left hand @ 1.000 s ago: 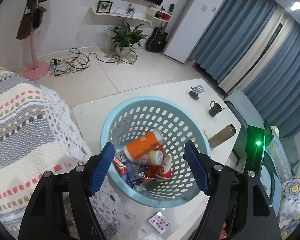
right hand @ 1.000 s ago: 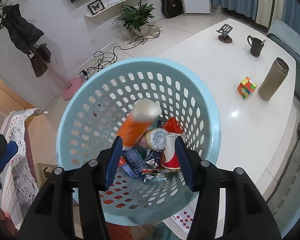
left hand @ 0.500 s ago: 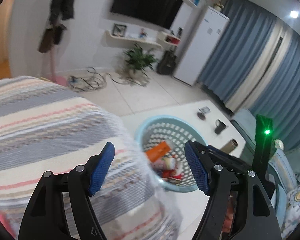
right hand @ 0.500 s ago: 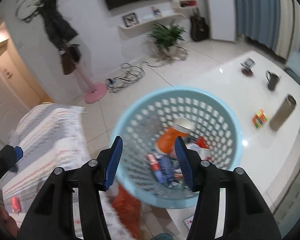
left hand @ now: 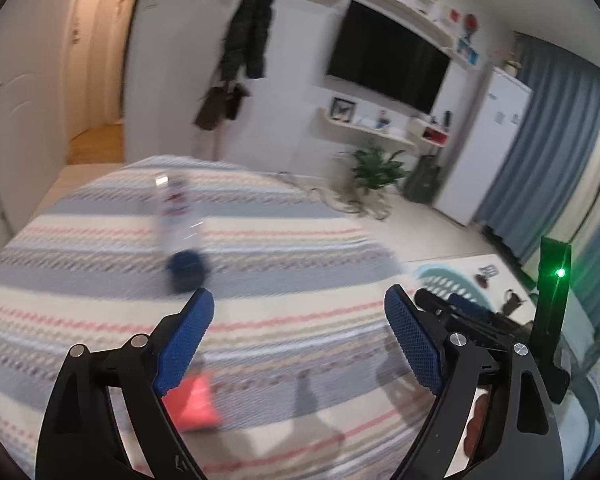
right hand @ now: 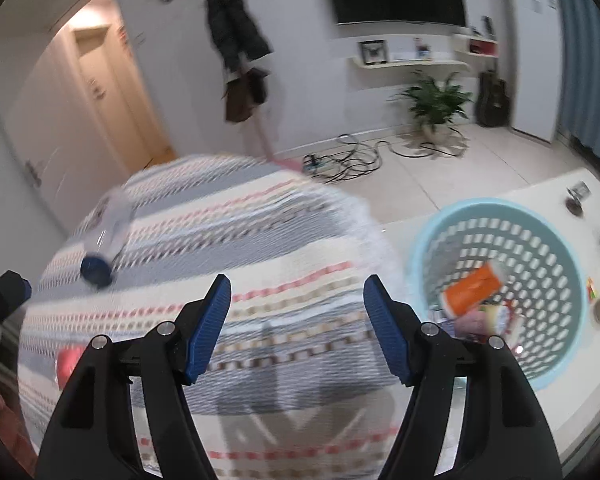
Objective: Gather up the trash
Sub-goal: 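Grasp the clear plastic bottle with the right tool while the left tool grasps the pink bag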
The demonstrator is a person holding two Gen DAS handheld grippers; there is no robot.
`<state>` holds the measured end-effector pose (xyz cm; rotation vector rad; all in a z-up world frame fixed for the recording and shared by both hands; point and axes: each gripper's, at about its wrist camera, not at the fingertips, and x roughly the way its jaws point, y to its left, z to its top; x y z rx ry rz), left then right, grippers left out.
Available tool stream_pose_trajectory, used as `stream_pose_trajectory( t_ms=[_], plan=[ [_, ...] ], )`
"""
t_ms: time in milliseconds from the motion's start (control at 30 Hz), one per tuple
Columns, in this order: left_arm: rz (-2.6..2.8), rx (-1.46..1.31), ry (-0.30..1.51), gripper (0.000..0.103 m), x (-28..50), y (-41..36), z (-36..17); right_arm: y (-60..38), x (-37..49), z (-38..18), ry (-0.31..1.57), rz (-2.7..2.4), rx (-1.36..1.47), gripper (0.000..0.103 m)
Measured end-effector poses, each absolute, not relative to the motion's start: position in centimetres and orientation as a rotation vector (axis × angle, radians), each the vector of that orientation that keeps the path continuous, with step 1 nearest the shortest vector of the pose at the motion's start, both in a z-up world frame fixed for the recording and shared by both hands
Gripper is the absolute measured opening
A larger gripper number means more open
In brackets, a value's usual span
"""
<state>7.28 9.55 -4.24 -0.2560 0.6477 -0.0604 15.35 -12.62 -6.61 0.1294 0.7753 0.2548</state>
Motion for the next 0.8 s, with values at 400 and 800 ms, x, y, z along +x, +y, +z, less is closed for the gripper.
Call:
stream_pose_trajectory(
  t_ms=[400, 800],
  plan=[
    [0.032, -0.323, 0.829, 0.085, 3.9, 14.7, -10.4, -8.0, 15.3, -8.4, 0.794, 0.284, 0.013, 0.065],
    [0.107, -0.155, 0.874, 0.056, 5.0, 12.9, -11.1, -4.8, 15.2, -6.1, 0.784, 0.361, -0.042, 0.065]
  ],
)
